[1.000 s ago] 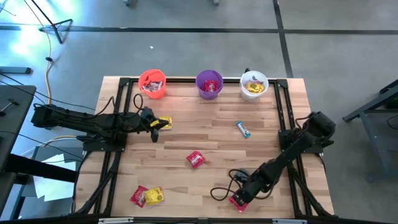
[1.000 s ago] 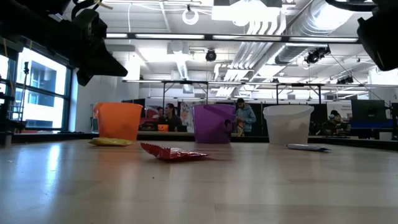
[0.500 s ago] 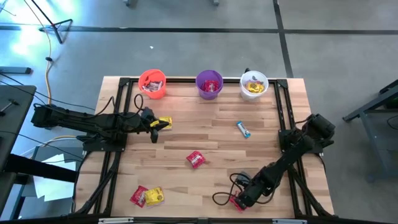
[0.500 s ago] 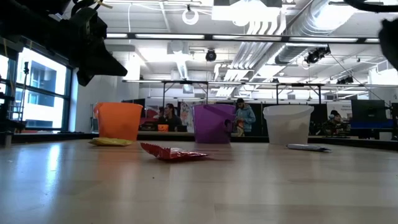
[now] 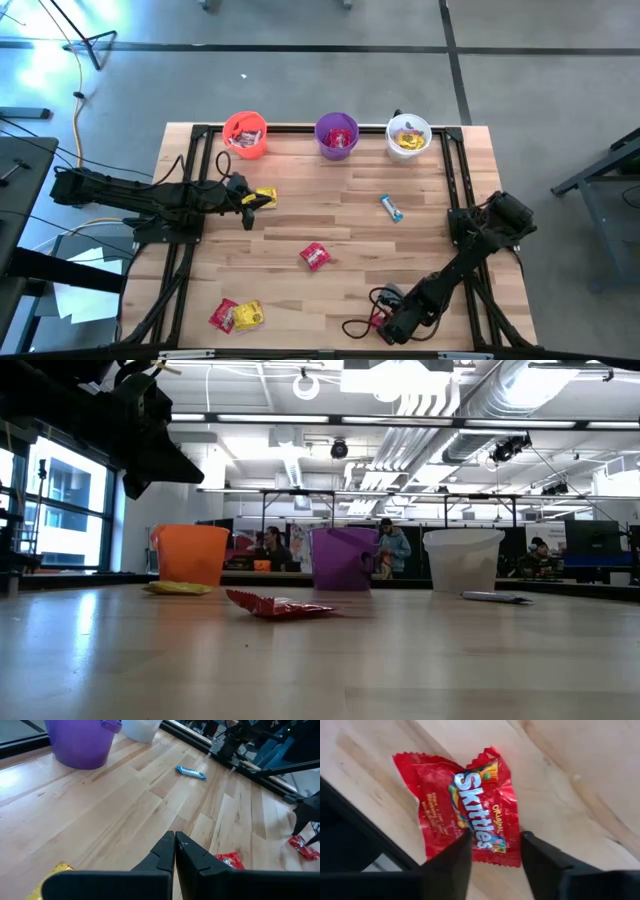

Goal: Sort candy
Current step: Put the red candy into the purple bucket

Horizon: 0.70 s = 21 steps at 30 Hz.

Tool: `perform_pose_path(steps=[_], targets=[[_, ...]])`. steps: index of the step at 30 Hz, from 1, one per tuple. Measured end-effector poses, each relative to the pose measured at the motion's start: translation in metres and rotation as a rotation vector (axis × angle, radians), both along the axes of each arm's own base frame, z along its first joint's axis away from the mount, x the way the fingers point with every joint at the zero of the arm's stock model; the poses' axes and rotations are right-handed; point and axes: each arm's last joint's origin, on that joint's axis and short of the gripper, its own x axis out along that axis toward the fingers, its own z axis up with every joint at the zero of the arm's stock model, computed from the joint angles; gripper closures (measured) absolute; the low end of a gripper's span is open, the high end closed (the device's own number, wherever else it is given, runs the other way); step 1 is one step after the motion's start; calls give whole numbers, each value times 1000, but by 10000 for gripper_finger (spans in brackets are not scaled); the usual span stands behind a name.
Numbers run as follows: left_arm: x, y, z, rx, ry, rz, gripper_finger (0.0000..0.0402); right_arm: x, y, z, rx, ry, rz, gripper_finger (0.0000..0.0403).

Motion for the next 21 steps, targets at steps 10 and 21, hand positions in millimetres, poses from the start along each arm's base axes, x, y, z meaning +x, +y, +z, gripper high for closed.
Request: perform_pose_path(steps=[10, 21], targets=[[0, 0, 0, 0, 0, 1, 401, 9, 3, 3, 28, -76, -38, 387], [5, -9, 6, -186, -92, -191, 401, 61, -28, 34, -141, -275, -111, 400]])
